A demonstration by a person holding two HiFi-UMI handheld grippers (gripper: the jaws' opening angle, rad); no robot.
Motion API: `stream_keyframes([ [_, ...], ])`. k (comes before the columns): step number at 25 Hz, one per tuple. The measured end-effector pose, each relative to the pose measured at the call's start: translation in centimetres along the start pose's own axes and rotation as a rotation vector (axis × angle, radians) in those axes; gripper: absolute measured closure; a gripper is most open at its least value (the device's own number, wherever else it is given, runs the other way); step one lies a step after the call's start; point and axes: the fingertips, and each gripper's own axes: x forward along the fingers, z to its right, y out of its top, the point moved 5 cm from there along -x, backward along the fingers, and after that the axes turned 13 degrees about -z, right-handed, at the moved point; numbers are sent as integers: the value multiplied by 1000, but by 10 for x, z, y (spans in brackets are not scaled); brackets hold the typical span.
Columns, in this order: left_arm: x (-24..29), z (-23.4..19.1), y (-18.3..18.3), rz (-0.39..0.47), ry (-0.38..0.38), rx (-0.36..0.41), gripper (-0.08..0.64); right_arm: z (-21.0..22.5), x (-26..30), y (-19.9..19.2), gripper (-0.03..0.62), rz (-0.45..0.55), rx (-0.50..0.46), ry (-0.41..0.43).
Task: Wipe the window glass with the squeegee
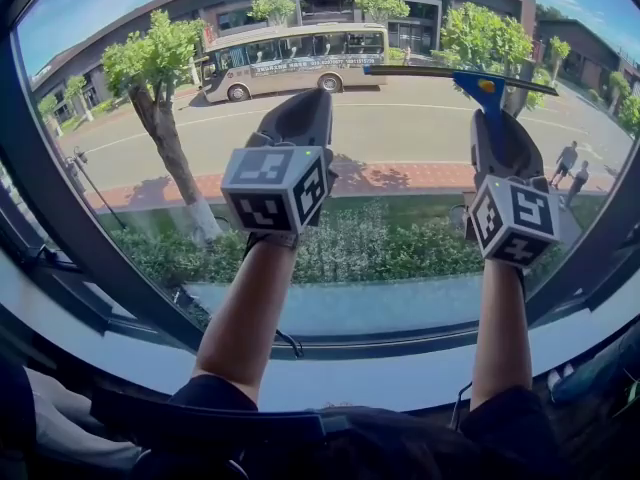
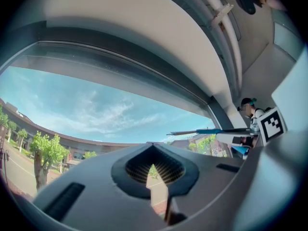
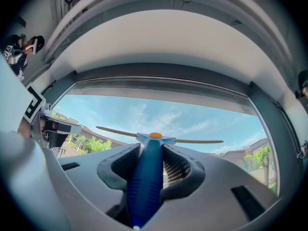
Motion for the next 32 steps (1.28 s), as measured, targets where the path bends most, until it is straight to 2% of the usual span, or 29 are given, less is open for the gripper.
stream_keyframes([
  [18,-17,-6,-40,-55,9,-36,560,-20,-13,-56,449,-41,52,-12],
  [32,-20,4,-70,-111,2,-69,560,-27,-23,-96,449,-25,10,-2],
])
